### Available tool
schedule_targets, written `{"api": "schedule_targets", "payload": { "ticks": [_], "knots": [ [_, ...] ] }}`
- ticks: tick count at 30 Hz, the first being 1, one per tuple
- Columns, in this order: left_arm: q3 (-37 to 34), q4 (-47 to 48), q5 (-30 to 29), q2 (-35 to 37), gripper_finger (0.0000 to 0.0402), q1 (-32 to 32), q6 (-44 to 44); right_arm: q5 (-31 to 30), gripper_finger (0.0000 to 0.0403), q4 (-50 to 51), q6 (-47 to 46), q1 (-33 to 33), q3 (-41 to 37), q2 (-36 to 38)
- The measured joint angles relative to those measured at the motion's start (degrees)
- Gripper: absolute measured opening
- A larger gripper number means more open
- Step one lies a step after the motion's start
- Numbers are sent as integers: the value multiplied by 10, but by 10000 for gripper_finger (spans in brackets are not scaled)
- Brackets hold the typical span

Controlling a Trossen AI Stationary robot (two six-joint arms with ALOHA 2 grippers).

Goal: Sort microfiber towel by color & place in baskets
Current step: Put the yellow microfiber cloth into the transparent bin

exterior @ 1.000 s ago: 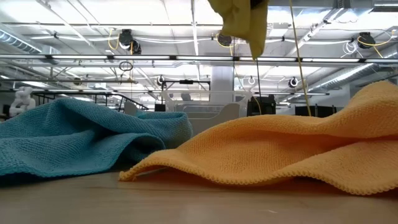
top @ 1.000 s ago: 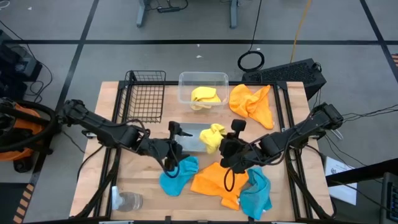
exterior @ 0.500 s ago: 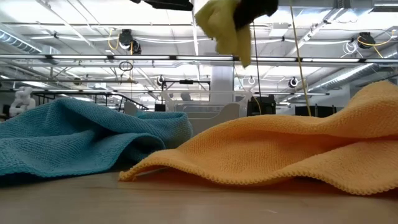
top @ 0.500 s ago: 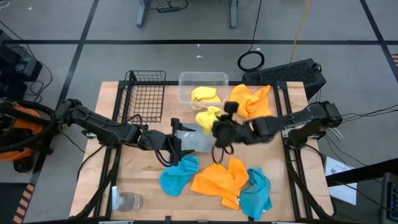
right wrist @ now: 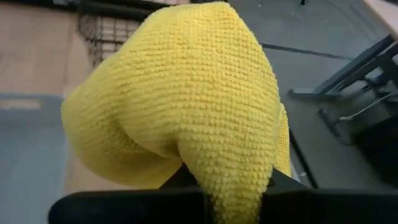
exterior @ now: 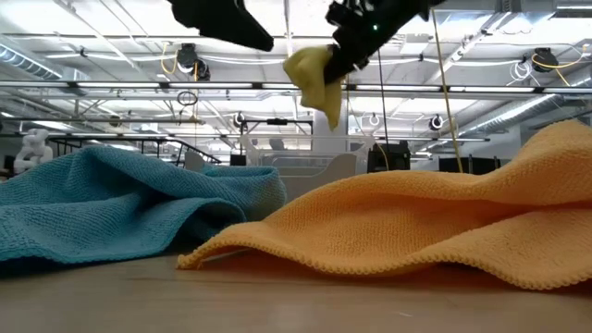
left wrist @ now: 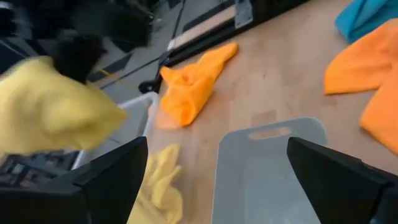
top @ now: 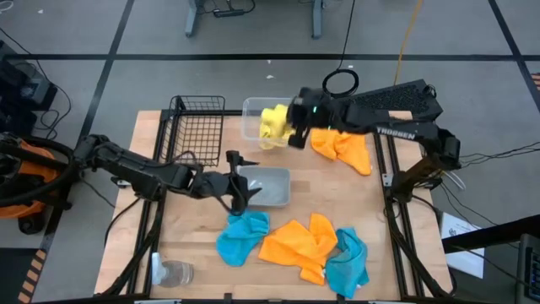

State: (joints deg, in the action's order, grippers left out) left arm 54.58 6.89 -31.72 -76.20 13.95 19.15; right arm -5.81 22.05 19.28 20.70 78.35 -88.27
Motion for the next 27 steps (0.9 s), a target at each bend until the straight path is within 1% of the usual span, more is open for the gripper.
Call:
{"api": "schedule_targets", "payload": {
  "ticks": [3,6,9,14,19,22,25,27],
  "knots": [
    [-18,-34,72,0,388,-34,30,61,20,-7,-17,55,0,0],
    [-34,-81,138,0,388,-72,52,97,20,-7,-23,95,0,-6],
    [-42,-112,177,0,388,-106,54,108,20,0,-31,121,0,-27],
    [-42,-117,234,0,389,-142,35,107,20,-1,-32,141,0,-83],
    [-42,-114,242,-12,389,-148,0,103,20,-11,-31,143,0,-127],
    [-42,-103,243,-18,389,-147,3,102,25,-16,-28,142,0,-140],
    [-42,-96,243,-18,385,-148,8,102,41,-24,-38,142,0,-147],
    [-42,-92,252,-18,373,-150,11,102,57,-23,-48,142,0,-148]
  ]
}}
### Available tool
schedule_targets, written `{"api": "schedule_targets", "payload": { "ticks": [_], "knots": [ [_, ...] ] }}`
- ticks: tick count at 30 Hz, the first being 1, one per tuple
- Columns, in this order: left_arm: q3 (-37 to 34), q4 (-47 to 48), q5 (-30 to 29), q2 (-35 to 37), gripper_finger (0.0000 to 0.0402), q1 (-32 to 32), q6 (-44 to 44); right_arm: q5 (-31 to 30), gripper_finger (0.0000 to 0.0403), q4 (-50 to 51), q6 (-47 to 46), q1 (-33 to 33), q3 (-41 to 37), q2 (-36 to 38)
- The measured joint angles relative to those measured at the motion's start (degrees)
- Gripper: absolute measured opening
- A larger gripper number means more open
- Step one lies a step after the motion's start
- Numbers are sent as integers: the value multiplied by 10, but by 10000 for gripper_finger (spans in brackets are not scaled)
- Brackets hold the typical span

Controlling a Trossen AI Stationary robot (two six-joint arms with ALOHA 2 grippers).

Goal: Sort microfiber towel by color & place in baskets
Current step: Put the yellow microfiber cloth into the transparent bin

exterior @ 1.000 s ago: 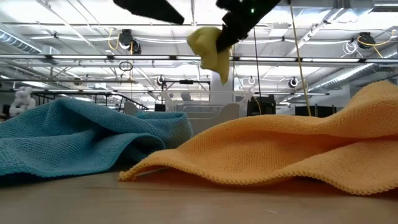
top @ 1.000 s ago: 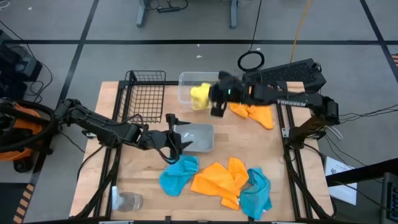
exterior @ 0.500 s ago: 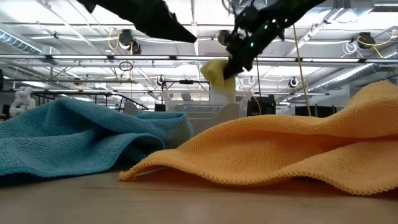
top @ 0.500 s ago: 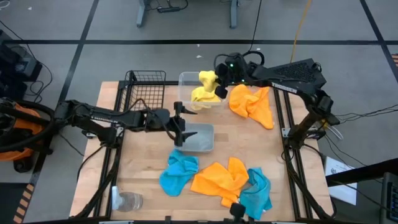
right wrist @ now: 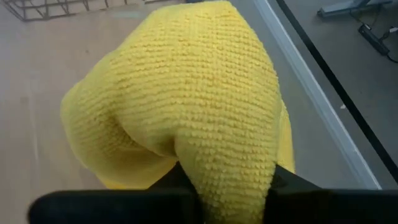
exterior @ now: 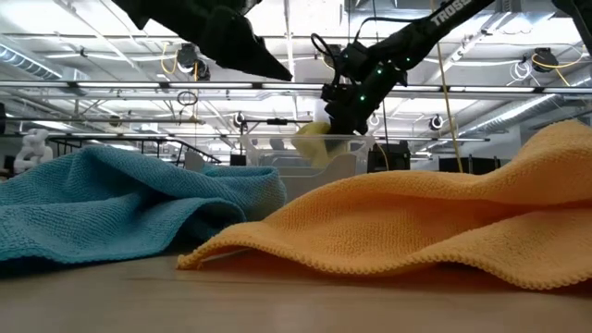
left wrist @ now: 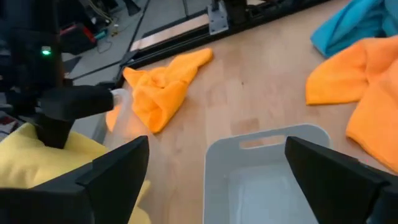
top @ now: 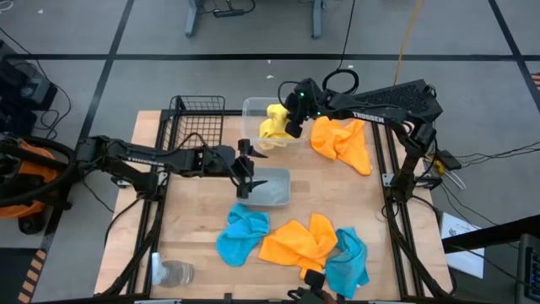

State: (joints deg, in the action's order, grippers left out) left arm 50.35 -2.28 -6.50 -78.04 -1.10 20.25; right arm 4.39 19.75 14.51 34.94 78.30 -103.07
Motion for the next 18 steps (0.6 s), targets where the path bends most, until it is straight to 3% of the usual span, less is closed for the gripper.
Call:
{"api": "schedule_targets", "payload": {
  "ticks": [4,10,18],
  "knots": [
    [0,-1,35,0,320,-7,-1,-7,98,13,-10,-5,0,0],
    [0,-4,35,0,236,-10,-5,-83,161,17,-18,-27,0,3],
    [0,-6,35,0,180,-10,-5,-90,216,20,-18,-40,0,23]
  ]
}}
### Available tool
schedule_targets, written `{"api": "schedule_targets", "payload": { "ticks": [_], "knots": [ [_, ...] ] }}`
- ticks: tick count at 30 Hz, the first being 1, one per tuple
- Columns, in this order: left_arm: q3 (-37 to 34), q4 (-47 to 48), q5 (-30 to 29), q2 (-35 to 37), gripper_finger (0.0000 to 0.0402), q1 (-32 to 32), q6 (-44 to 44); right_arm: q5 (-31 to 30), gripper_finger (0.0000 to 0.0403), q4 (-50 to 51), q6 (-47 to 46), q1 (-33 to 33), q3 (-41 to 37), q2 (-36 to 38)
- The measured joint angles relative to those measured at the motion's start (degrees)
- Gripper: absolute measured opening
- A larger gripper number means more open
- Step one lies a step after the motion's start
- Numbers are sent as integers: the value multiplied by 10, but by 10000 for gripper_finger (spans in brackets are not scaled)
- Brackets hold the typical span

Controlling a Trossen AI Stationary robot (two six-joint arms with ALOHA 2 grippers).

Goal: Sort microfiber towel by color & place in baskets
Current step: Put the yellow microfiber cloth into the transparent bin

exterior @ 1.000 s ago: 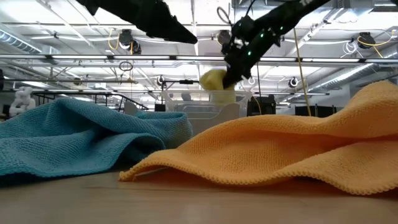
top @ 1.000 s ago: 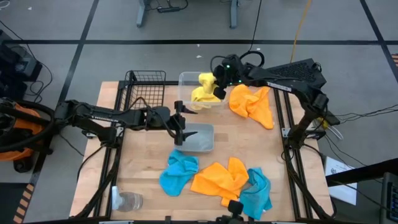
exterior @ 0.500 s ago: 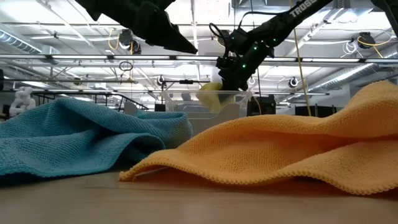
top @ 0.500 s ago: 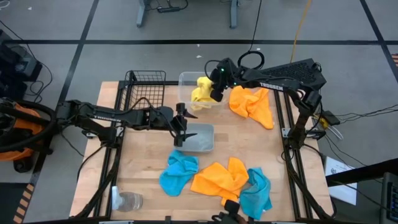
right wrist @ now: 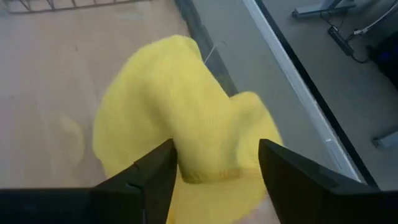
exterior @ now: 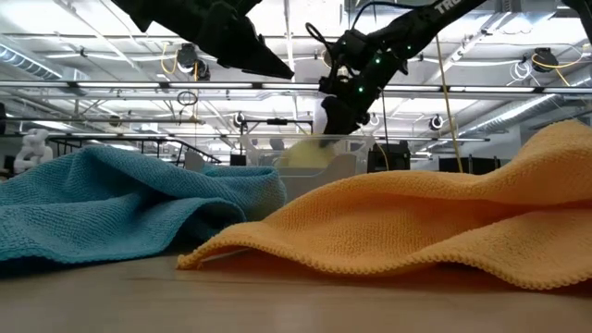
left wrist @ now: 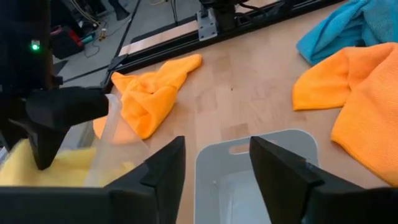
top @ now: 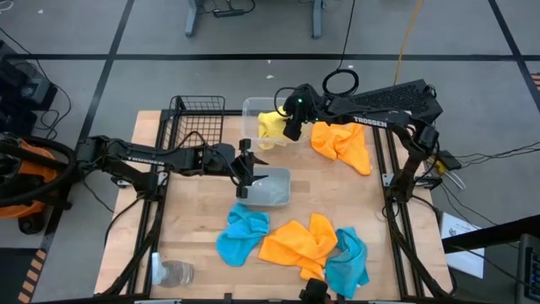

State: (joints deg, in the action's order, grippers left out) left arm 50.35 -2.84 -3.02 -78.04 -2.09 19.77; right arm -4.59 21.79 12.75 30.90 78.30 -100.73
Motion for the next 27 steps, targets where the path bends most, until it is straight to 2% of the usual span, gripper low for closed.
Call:
{"api": "schedule_targets", "payload": {
  "ticks": [6,15,18,22,27],
  "knots": [
    [0,2,1,0,142,0,0,0,220,47,-5,-14,0,56],
    [0,3,2,0,78,0,2,-2,206,228,-44,-76,1,192],
    [0,3,2,0,63,0,2,-30,204,279,-88,-92,-7,221],
    [0,3,2,0,53,0,1,-72,203,278,-117,-113,-71,263],
    [0,3,2,0,52,0,1,-103,203,198,-121,-119,-197,310]
  ]
}}
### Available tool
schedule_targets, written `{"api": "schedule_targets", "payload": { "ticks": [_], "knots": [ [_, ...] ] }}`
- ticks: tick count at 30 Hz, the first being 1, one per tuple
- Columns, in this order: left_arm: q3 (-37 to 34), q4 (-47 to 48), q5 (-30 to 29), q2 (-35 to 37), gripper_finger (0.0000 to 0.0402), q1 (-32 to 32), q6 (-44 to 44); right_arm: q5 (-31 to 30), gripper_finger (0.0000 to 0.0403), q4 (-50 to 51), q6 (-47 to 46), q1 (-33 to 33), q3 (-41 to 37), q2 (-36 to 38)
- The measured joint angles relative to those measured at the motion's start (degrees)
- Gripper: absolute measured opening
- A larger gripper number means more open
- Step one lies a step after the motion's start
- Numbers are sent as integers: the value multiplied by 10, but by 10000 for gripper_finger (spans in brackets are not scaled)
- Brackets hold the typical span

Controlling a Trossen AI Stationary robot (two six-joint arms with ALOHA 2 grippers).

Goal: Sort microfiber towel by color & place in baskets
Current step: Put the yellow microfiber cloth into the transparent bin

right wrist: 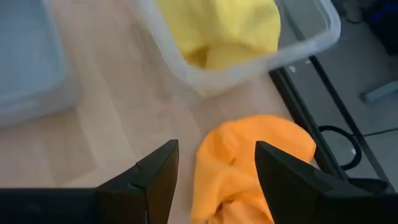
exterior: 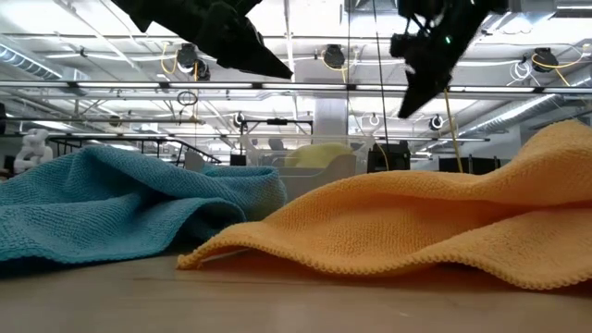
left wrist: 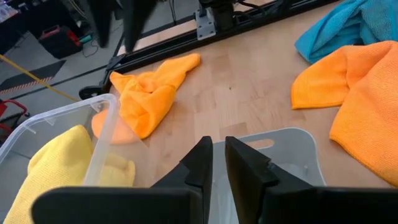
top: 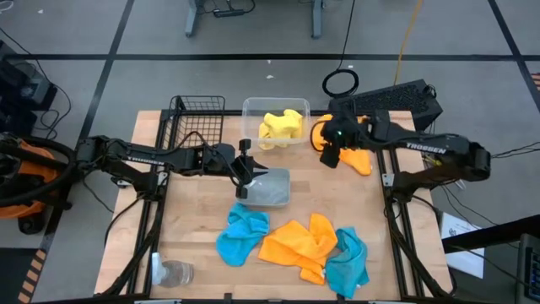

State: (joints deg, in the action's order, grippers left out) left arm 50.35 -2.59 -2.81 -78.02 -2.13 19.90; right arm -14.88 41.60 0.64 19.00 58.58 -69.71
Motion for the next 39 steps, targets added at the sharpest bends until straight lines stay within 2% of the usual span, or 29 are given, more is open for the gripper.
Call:
{"api": "schedule_targets", "payload": {
  "ticks": [3,6,10,13,19,21,26,29,34,39],
  "knots": [
    [0,0,0,0,52,0,0,-14,203,-87,8,0,-70,19],
    [0,-4,0,0,52,0,0,-14,203,-164,14,0,-107,28],
    [0,-24,0,0,52,0,0,-12,188,-275,21,0,-103,25],
    [0,-41,0,0,52,0,0,27,151,-349,45,1,-76,4],
    [0,-41,-1,0,52,0,-5,49,30,-310,80,19,33,-110],
    [0,-40,-7,0,52,0,-15,58,9,-262,96,25,86,-158],
    [0,-16,-15,4,52,0,-16,64,10,-110,116,63,221,-274],
    [0,0,-19,5,52,0,-17,94,2,-72,116,93,277,-329],
    [1,11,-19,6,52,0,-22,110,2,-54,107,127,320,-403],
    [1,35,-19,6,52,0,-31,160,1,-54,102,139,330,-441]
  ]
}}
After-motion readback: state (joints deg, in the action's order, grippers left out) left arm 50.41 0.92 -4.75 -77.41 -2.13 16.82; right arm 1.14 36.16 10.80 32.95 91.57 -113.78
